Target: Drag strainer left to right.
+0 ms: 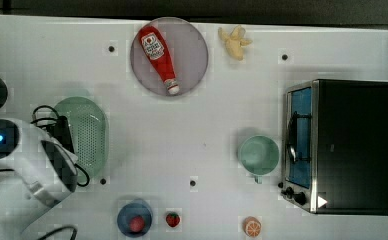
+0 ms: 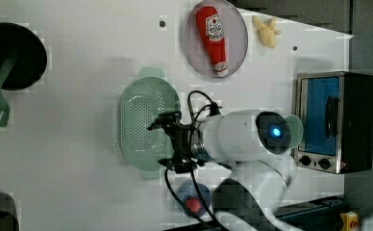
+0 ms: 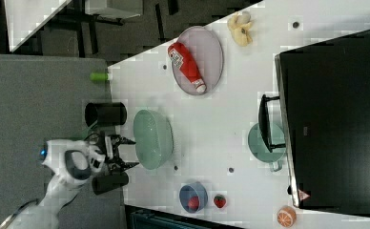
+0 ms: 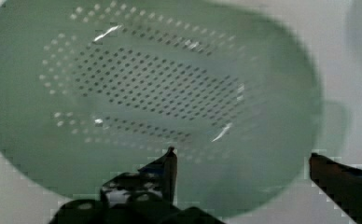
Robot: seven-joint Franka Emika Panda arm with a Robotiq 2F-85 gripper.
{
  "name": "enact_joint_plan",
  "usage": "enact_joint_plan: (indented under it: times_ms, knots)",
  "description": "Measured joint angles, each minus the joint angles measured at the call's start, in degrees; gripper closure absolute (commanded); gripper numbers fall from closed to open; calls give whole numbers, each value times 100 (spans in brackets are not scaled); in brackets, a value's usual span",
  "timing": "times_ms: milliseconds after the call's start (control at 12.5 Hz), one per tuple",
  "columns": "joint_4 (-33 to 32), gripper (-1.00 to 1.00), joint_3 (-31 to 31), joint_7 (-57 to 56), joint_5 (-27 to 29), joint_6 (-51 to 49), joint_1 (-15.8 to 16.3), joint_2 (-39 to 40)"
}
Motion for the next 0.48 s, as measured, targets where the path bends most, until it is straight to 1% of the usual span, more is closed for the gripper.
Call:
enact_joint_plan:
  times_ms: [160,320,400,480]
  knots:
    - [56,-100,-168,112,-142,733,-23,589]
    - [22,-100,-485,274,-192,976,-3,979]
    - [22,-100,-655,291,-311,1119,-16,1116]
    - [11,-100,-797,291,-270,1158,-30,1203]
